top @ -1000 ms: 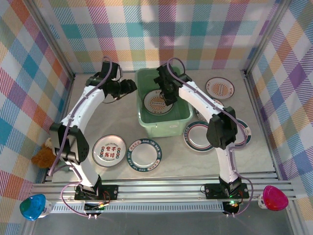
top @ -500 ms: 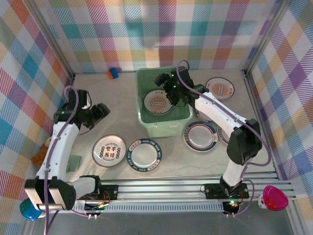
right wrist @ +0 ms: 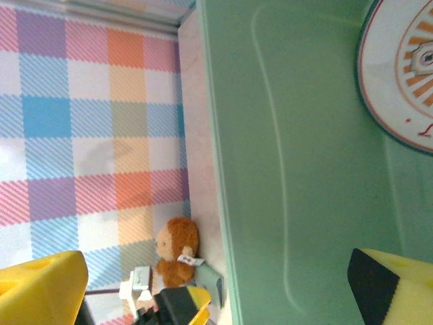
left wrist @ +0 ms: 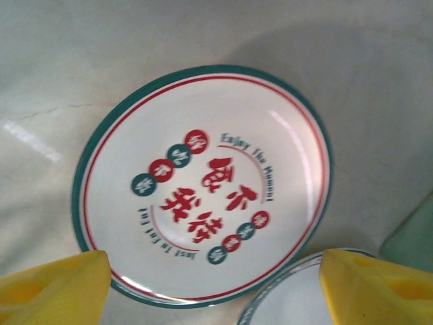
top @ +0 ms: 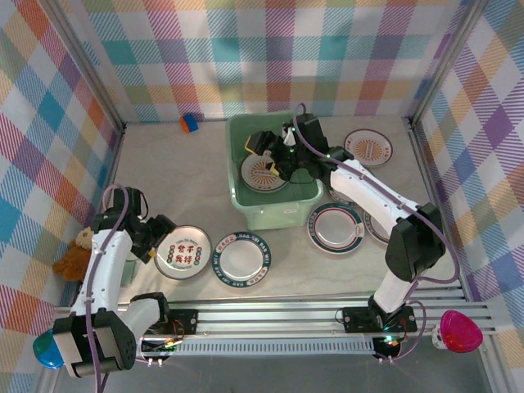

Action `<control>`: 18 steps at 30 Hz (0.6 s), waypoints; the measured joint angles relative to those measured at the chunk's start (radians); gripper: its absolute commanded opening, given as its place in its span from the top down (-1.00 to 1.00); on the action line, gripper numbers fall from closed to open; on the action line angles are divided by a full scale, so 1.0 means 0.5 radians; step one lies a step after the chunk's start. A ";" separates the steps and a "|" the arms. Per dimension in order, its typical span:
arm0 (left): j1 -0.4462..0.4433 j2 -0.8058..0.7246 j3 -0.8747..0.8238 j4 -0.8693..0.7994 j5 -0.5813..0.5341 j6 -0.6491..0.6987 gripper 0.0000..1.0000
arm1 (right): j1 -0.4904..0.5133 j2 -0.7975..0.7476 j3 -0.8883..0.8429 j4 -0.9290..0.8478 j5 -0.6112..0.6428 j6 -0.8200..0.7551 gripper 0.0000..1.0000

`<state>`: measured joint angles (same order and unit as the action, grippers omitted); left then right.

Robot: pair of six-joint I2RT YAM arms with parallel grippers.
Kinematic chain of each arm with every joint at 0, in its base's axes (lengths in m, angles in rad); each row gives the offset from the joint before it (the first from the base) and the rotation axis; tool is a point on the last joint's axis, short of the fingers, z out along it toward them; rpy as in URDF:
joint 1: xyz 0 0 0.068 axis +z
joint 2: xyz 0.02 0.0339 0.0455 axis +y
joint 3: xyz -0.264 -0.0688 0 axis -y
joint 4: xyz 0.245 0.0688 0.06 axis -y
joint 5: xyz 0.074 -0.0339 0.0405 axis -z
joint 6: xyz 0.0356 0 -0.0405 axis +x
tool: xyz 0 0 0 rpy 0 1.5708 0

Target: Place the plates into the plastic bin on the countertop

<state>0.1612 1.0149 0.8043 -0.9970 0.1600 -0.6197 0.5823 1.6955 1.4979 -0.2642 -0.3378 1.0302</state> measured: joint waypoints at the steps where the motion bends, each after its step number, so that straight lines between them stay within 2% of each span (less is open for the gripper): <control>1: 0.001 -0.005 -0.014 -0.008 -0.016 -0.011 -0.66 | -0.002 -0.001 0.000 0.000 -0.034 -0.003 -0.98; 9: 0.003 -0.092 -0.134 -0.061 -0.110 -0.175 -0.70 | -0.027 -0.002 -0.079 0.003 -0.227 -0.045 -0.98; 14: 0.003 -0.312 -0.242 -0.098 -0.159 -0.349 -0.93 | -0.042 -0.002 -0.128 0.022 -0.309 -0.043 -0.98; 18: 0.003 -0.402 -0.347 -0.095 -0.160 -0.449 -0.94 | -0.043 -0.001 -0.139 0.072 -0.372 -0.036 -0.98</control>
<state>0.1627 0.8139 0.6308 -1.0447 0.0799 -0.8444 0.5610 1.6951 1.4284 -0.2283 -0.5240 1.0122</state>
